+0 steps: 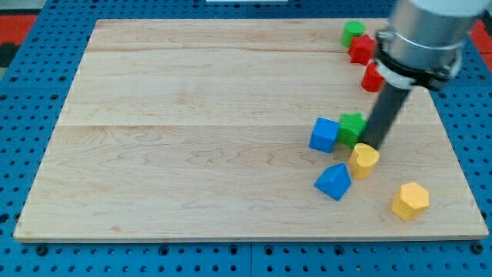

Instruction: Push the green star to the center left

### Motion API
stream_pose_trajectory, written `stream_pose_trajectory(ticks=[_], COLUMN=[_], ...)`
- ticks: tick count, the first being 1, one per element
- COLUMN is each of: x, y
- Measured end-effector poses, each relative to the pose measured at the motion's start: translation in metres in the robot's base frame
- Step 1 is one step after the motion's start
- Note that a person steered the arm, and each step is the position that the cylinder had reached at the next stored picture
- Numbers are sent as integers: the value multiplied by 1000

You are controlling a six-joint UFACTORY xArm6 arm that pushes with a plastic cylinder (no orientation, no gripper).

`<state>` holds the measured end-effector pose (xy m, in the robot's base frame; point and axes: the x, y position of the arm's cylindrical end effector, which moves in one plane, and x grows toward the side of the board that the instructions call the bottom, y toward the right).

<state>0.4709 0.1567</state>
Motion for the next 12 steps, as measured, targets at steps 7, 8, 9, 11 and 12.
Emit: stream_pose_trajectory(ticks=[7, 8, 9, 11, 12], x=[-156, -141, -126, -101, -81], y=[-115, -210, -315, -337, -244])
